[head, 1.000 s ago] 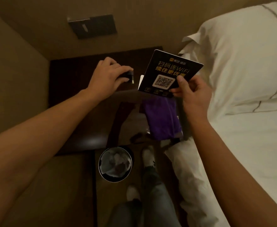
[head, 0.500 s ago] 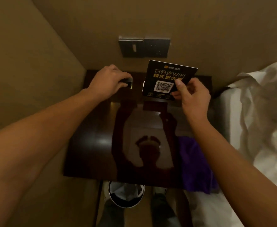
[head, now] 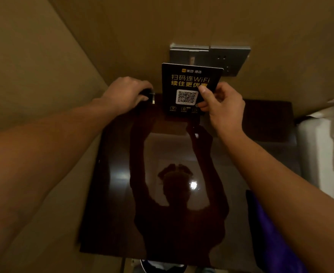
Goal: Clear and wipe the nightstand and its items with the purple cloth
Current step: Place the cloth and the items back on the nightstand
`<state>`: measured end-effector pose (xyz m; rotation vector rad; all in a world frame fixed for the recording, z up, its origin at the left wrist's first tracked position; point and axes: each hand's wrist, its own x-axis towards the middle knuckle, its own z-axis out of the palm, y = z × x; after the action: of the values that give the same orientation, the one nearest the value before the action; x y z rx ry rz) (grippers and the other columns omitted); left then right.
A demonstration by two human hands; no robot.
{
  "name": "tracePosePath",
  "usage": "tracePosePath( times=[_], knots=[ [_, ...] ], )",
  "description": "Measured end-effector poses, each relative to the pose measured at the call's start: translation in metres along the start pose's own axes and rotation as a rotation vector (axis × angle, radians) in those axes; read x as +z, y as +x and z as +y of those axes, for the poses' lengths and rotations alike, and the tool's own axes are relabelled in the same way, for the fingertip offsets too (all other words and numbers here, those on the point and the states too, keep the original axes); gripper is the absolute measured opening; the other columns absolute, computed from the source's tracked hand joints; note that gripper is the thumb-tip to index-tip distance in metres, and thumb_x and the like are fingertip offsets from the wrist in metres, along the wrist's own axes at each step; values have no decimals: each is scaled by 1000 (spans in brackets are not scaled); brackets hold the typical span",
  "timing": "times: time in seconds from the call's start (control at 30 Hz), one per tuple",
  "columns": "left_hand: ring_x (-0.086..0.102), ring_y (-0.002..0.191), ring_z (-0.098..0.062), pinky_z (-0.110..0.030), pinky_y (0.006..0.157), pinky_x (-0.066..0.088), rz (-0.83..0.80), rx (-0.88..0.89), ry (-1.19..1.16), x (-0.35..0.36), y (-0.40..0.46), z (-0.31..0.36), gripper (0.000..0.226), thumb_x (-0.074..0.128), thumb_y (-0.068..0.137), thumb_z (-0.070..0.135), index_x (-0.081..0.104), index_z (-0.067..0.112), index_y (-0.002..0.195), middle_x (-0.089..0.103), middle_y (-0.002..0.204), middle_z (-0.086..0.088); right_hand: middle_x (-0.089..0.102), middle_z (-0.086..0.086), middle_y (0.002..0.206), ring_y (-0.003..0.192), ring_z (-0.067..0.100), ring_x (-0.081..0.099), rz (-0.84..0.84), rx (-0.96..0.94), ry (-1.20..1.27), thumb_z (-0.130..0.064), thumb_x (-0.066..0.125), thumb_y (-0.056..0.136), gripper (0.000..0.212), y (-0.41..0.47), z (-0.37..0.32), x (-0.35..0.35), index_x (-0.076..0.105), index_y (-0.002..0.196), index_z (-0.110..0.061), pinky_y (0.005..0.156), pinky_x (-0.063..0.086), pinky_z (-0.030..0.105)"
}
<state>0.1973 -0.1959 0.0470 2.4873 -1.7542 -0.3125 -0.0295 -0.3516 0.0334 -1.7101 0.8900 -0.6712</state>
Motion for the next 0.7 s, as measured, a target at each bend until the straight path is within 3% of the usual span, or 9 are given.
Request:
tracePosePath(
  times=[0.37,0.7],
  knots=[
    [65,111,-38,-43,85,49,-19,-51,44,3,-1,-28,37,68,94,19,62,15,131,71,121,-17,76,3,92,73,9,75,-49,-13,-33,-32,69,98,20,14,2,32,69,106,-14,66,62,24],
    [64,113,-38,-45,87,52,-69,-73,63,12,2,-28,39,67,96,22,61,19,135,70,124,-15,75,3,89,70,11,75,-38,-3,11,-32,68,98,11,19,7,41,65,96,-22,64,62,25]
  ],
)
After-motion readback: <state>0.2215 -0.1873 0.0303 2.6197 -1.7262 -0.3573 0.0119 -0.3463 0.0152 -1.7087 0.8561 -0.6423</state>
